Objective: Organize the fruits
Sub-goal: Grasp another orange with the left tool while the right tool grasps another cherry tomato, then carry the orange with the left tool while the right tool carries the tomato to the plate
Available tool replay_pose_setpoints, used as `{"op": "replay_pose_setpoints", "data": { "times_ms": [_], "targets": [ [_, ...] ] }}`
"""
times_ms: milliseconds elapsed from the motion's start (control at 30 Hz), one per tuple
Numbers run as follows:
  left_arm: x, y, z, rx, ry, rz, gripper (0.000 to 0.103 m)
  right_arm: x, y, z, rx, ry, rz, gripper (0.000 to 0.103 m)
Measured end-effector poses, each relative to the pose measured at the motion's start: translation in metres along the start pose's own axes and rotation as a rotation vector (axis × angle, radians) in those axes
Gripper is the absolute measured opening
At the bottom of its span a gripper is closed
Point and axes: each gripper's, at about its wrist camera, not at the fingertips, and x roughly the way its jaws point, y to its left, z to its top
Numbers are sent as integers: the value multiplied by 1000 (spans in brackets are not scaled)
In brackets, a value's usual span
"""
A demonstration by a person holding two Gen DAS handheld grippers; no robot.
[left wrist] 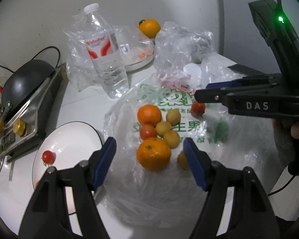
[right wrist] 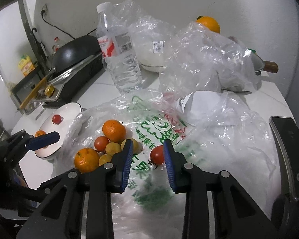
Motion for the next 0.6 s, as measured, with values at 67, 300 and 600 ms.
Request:
{"op": "replay_pose_setpoints", "data": {
  "times_ms": [67, 300, 600],
  "targets": [
    [3, -1, 0, 7, 10, -4, 70, 4, -1, -1, 2, 9, 0, 33],
    [15, -3, -2, 20, 38, -9, 60, 19, -4, -2, 11, 43, -7, 32],
    [30, 0, -5, 8, 89, -53, 51, 31, -7, 0, 19, 67, -26, 32]
  ]
}}
